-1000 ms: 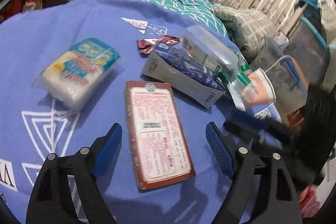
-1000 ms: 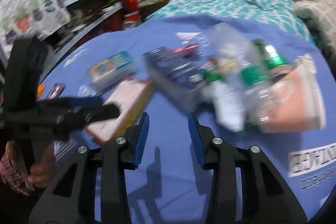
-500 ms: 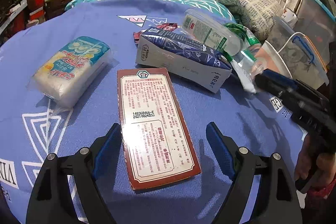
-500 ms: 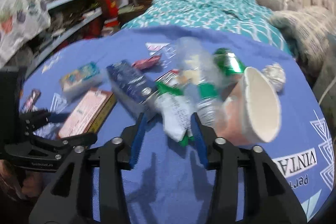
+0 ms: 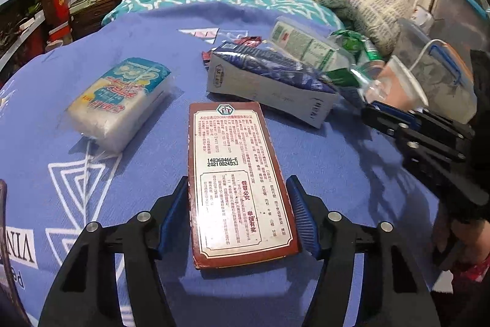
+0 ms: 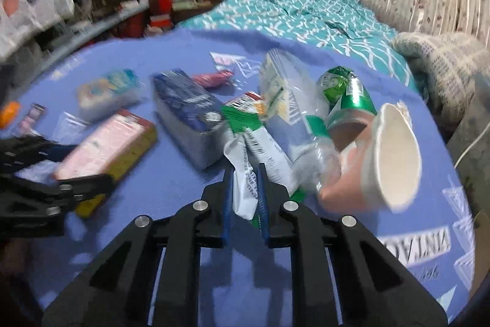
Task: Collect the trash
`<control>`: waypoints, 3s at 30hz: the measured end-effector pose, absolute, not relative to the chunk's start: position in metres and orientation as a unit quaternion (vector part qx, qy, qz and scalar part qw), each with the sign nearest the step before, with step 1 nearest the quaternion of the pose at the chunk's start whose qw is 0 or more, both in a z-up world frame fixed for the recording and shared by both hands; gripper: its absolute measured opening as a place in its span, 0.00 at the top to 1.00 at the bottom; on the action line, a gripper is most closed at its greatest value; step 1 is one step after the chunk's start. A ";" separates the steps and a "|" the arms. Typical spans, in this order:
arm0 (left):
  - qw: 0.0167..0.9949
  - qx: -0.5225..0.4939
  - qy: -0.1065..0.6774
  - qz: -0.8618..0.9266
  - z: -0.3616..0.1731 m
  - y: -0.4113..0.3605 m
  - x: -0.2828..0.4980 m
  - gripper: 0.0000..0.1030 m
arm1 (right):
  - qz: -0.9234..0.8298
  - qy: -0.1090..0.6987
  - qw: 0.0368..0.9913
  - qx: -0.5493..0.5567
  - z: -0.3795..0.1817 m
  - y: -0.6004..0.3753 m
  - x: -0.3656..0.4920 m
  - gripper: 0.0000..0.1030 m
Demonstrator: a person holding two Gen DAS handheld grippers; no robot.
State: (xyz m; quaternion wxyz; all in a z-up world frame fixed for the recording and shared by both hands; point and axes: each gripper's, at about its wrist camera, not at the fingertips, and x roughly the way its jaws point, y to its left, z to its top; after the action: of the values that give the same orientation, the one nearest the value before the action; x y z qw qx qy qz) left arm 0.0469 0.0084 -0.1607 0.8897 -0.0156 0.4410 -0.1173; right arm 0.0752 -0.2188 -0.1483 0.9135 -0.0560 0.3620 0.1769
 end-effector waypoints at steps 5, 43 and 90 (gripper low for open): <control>0.895 -0.018 0.419 -0.151 -0.144 0.004 0.025 0.42 | 0.210 0.358 0.909 0.027 -0.131 -0.243 0.033 0.84; 0.845 0.038 0.452 -0.284 -0.151 -0.100 0.007 0.43 | 0.067 0.359 0.931 0.010 -0.184 -0.308 -0.069 0.89; 0.806 0.155 0.370 -0.435 -0.113 -0.429 0.083 0.28 | -0.157 0.217 0.912 0.311 -0.145 -0.630 -0.059 0.22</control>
State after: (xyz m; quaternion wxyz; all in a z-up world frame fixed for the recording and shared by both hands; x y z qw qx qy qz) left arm 0.0828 -0.4294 -0.1134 0.8061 0.1549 0.3699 -0.4351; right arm -0.0591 -0.6303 -0.1451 0.9120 0.3110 0.2165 -0.1570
